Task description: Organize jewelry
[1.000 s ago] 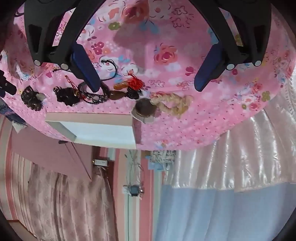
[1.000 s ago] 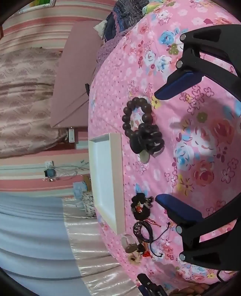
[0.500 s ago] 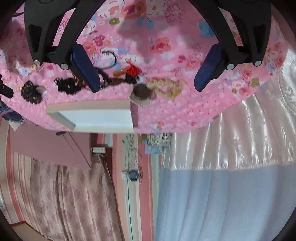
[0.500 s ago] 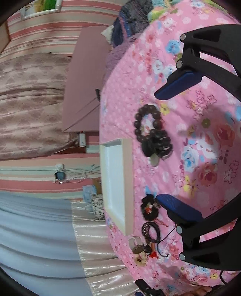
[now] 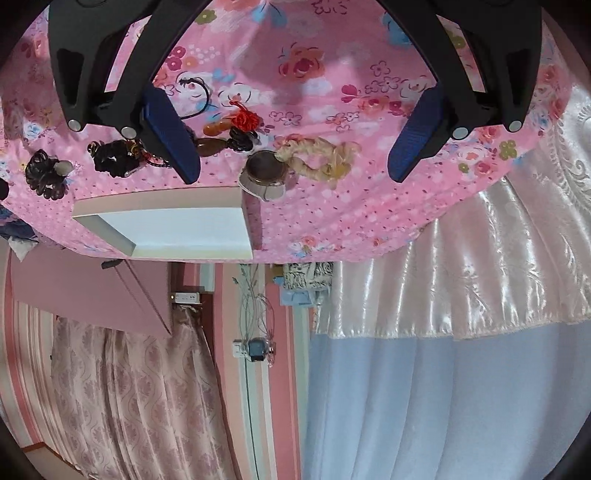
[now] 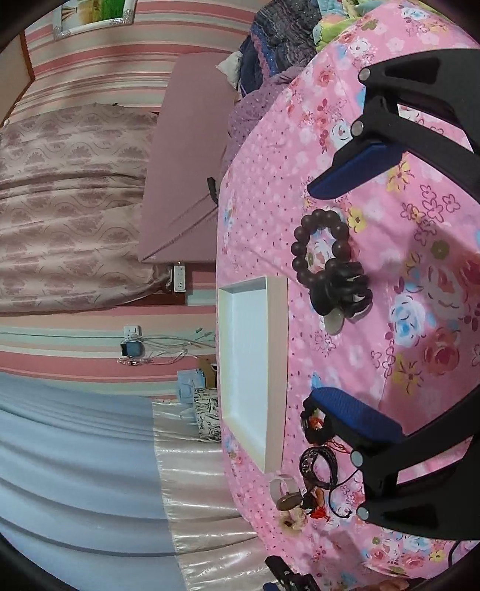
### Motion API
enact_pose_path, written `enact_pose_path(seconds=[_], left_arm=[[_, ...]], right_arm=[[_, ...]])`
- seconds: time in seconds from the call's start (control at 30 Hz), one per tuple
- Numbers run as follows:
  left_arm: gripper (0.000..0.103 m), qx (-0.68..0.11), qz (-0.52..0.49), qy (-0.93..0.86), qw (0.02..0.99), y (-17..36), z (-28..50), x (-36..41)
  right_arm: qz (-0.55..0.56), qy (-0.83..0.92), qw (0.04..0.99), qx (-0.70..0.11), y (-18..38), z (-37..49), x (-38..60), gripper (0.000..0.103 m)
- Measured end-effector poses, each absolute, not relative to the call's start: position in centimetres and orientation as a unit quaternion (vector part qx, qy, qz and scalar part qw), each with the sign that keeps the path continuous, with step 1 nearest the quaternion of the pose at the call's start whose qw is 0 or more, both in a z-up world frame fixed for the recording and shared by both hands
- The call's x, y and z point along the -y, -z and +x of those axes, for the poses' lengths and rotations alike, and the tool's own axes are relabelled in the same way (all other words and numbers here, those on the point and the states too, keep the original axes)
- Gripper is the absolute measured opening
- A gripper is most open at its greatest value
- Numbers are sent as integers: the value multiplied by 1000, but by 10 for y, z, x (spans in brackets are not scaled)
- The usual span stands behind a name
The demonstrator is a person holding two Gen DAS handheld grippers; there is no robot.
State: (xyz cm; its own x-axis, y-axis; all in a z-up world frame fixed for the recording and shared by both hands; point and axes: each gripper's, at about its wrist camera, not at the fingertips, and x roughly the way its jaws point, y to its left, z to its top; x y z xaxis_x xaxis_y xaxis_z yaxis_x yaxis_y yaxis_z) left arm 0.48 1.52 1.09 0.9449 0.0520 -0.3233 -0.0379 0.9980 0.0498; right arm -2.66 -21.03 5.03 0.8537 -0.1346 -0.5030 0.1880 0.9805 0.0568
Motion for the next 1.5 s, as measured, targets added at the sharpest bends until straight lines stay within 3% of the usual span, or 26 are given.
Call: enact_pose_path(seconds=[0.23, 0.6, 1.5], left_arm=[[100, -125, 15, -20, 992, -16, 1, -15], [100, -141, 67, -35, 987, -11, 7, 7], [100, -153, 40, -37, 987, -9, 10, -6]], right_arm=[[44, 86, 960, -264, -48, -26, 210, 101], [42, 91, 958, -270, -46, -25, 208, 101], [40, 82, 951, -295, -41, -15, 203, 101]])
